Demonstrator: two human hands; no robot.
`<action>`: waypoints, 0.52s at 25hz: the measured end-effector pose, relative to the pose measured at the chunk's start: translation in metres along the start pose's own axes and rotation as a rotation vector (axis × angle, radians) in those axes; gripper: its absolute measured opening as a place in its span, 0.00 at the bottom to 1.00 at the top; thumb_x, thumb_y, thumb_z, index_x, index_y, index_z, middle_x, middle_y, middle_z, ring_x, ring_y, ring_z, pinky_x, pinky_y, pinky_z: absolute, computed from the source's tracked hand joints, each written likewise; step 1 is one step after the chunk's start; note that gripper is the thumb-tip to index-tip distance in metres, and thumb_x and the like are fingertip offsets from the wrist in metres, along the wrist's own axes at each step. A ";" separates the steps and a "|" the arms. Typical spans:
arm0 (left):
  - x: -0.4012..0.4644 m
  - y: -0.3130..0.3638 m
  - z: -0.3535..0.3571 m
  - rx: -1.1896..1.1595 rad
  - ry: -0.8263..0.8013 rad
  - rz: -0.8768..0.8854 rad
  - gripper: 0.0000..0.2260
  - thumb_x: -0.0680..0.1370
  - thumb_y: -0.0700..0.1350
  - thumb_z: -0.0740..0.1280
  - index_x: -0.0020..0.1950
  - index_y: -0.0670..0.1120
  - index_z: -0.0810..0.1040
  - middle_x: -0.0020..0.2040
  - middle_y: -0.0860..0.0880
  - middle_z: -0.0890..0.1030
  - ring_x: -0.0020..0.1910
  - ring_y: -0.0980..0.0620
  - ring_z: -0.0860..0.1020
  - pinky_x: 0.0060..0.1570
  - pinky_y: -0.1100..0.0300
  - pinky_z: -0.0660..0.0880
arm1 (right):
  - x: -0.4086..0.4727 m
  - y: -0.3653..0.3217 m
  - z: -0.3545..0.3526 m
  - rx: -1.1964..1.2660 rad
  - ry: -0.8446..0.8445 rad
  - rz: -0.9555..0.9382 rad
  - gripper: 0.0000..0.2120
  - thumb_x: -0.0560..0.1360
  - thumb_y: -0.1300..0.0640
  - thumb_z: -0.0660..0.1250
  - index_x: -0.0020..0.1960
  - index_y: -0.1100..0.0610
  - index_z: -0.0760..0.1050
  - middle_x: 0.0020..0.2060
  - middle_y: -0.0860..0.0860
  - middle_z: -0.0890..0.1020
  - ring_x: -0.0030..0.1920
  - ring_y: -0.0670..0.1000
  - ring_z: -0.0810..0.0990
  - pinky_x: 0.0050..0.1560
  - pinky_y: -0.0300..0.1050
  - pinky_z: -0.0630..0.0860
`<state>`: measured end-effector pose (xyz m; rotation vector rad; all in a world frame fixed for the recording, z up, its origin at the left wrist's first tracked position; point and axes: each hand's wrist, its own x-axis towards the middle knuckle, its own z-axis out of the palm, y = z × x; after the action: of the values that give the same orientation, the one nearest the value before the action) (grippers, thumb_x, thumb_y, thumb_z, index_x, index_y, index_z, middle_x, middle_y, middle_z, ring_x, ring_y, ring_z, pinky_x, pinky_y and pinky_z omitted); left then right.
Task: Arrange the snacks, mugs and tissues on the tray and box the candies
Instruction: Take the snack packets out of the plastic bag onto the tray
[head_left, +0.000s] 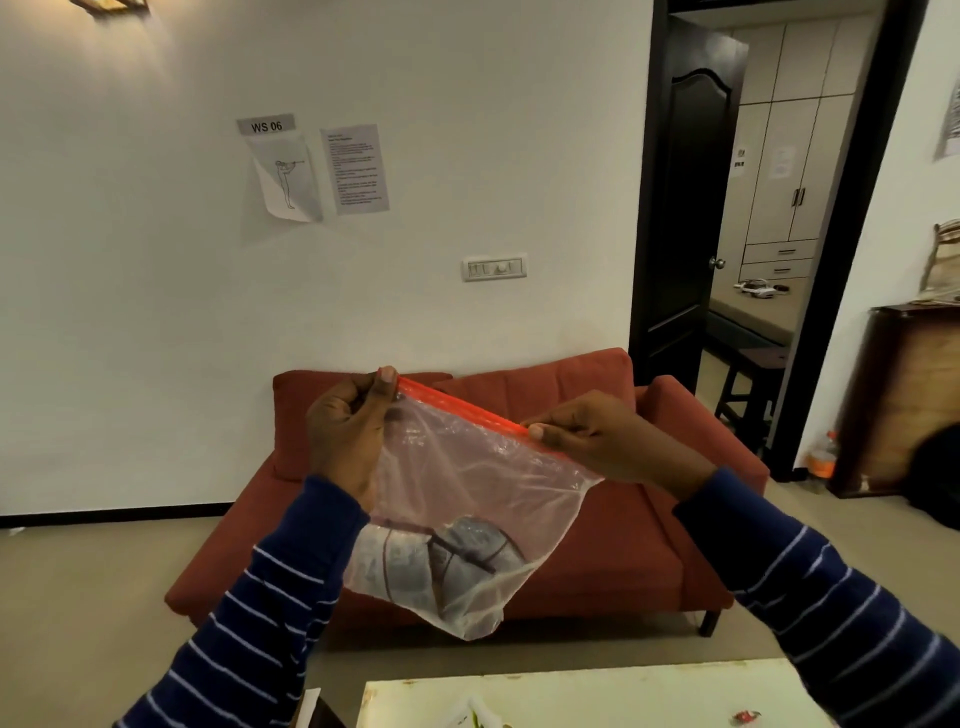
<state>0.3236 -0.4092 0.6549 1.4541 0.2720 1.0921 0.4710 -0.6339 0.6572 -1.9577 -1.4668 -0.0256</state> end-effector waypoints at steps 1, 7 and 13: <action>-0.003 -0.002 0.003 0.003 -0.006 0.003 0.07 0.75 0.51 0.71 0.38 0.50 0.82 0.31 0.52 0.82 0.31 0.53 0.78 0.31 0.61 0.77 | 0.004 -0.007 0.003 0.002 -0.015 -0.023 0.14 0.82 0.52 0.64 0.56 0.57 0.85 0.39 0.53 0.87 0.34 0.55 0.82 0.35 0.48 0.77; -0.017 -0.012 0.006 -0.011 -0.005 -0.073 0.08 0.74 0.49 0.70 0.44 0.46 0.83 0.33 0.55 0.81 0.33 0.61 0.78 0.35 0.68 0.78 | 0.012 -0.024 0.015 0.185 -0.099 0.090 0.06 0.77 0.57 0.72 0.50 0.57 0.86 0.35 0.43 0.86 0.32 0.41 0.83 0.34 0.31 0.77; -0.031 -0.018 -0.001 -0.055 -0.011 -0.140 0.12 0.73 0.51 0.69 0.48 0.44 0.83 0.37 0.53 0.81 0.36 0.60 0.78 0.39 0.65 0.79 | 0.004 -0.033 0.035 0.442 -0.101 0.174 0.08 0.77 0.58 0.71 0.54 0.60 0.85 0.44 0.58 0.88 0.38 0.51 0.82 0.42 0.43 0.82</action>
<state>0.3142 -0.4261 0.6251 1.3711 0.3283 0.9705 0.4317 -0.6077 0.6489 -1.7291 -1.2305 0.4434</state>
